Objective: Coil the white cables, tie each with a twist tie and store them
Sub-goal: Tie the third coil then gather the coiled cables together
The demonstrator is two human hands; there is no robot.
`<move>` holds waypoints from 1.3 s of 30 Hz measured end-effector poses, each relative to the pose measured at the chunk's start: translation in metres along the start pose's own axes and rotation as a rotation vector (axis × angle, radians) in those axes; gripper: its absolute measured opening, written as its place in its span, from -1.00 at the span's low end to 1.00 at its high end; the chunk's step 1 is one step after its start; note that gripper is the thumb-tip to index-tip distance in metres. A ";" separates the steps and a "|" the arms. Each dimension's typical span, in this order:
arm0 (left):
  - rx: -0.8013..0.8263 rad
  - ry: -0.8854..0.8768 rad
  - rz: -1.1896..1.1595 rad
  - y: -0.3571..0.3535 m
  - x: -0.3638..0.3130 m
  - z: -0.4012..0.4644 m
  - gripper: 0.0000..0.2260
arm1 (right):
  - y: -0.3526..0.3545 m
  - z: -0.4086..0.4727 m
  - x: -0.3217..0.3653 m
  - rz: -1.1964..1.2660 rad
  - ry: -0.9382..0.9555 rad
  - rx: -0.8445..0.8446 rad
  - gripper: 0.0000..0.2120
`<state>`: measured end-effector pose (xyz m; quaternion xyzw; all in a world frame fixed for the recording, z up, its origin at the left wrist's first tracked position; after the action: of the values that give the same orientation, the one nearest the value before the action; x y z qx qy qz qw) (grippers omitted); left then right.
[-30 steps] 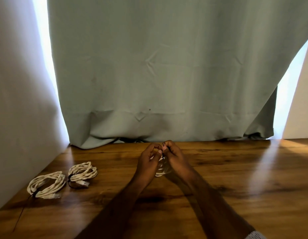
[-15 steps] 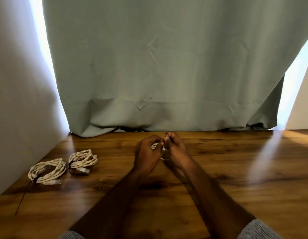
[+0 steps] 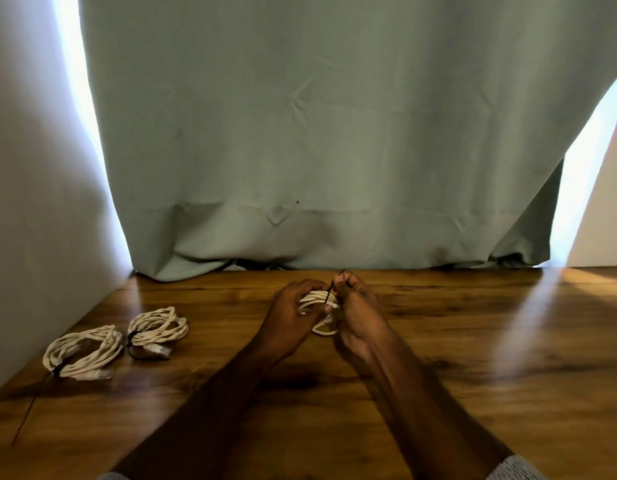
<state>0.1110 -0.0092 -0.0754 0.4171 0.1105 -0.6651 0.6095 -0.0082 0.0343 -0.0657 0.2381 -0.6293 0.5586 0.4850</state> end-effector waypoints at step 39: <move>0.150 0.089 -0.033 0.007 -0.010 0.002 -0.87 | 0.021 -0.004 0.064 -1.252 0.648 0.500 -0.85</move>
<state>0.1160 -0.0052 -0.0648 0.4888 0.0942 -0.6623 0.5600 -0.0508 0.0591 -0.0197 0.4786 -0.0560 0.3469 0.8046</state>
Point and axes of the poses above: each hand's wrist, its own z-axis towards the middle knuckle, its own y-axis out of the back of the hand, x = y × z, the point moved 3 cm from there along z, towards the middle knuckle, and after that the axes turned 2 degrees about x, right-handed, at the moved point
